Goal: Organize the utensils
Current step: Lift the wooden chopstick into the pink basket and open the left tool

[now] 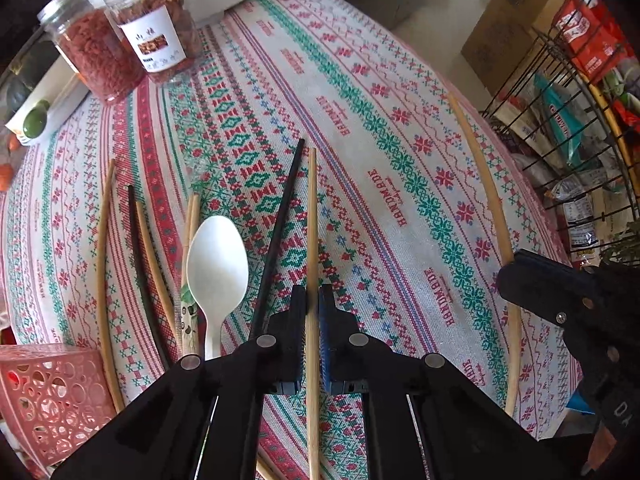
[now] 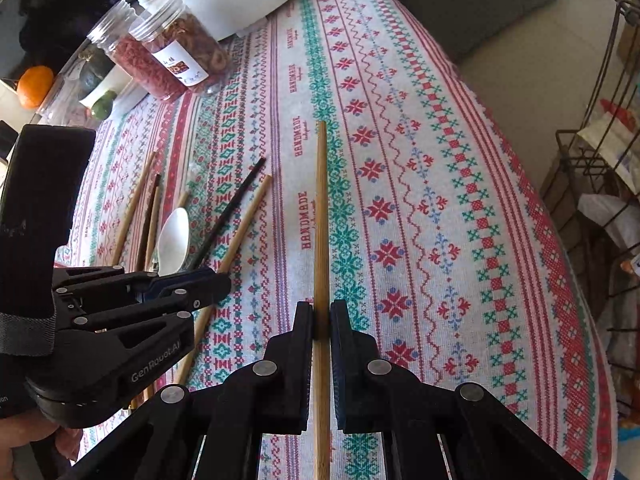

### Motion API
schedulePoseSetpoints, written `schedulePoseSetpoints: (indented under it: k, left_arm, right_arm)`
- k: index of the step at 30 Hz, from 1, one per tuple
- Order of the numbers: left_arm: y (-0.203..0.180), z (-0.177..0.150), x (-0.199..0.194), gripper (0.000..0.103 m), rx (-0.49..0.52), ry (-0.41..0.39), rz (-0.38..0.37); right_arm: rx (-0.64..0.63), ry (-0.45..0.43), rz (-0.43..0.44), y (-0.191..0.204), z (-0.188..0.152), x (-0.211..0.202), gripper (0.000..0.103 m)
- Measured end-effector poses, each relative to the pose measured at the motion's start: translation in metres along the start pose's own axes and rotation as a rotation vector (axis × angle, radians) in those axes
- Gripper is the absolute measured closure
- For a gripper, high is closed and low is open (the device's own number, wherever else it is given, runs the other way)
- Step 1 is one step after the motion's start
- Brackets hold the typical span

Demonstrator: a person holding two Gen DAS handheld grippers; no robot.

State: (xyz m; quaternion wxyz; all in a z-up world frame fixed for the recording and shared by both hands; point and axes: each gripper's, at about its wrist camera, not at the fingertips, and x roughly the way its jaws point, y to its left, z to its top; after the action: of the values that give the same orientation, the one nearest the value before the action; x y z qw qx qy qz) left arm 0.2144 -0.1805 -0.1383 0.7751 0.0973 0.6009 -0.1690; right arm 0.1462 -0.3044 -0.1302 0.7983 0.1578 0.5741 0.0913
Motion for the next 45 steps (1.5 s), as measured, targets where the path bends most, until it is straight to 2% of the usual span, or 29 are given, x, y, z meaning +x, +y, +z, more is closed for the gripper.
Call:
schedulePoseSetpoints:
  k: [4, 8, 16, 20, 26, 30, 33, 38, 42, 45]
  left_arm:
    - [0.011, -0.025, -0.03, 0.097, -0.005, -0.087, -0.045]
    - [0.013, -0.049, -0.066, 0.097, 0.026, -0.175, -0.052]
    - [0.034, -0.094, -0.135, 0.097, -0.014, -0.393, -0.099]
    - [0.041, -0.112, -0.178, 0.097, -0.005, -0.562, -0.052]
    - [0.067, -0.132, -0.232, 0.097, -0.059, -0.763, -0.018]
    - [0.093, -0.142, -0.257, 0.097, -0.122, -0.862, 0.017]
    - [0.11, -0.149, -0.266, 0.097, -0.166, -0.926, 0.073]
    - [0.13, -0.153, -0.262, 0.097, -0.209, -1.002, 0.186]
    - [0.146, -0.149, -0.239, 0.097, -0.225, -0.99, 0.235]
    - [0.161, -0.143, -0.212, 0.097, -0.251, -0.941, 0.236]
  right_arm:
    - [-0.023, -0.026, -0.006, 0.008, -0.002, -0.008, 0.096]
    - [-0.046, -0.059, -0.008, 0.018, -0.006, -0.02, 0.096]
    - [-0.081, -0.141, 0.025, 0.045, -0.019, -0.045, 0.096]
    - [-0.113, -0.221, 0.053, 0.067, -0.029, -0.064, 0.096]
    - [-0.14, -0.369, 0.11, 0.1, -0.036, -0.088, 0.096]
    - [-0.138, -0.445, 0.143, 0.117, -0.034, -0.094, 0.096]
    - [-0.132, -0.478, 0.168, 0.127, -0.031, -0.094, 0.096]
    - [-0.136, -0.489, 0.188, 0.145, -0.028, -0.086, 0.096]
    - [-0.144, -0.488, 0.192, 0.155, -0.027, -0.078, 0.096]
    - [-0.152, -0.505, 0.182, 0.16, -0.027, -0.075, 0.096]
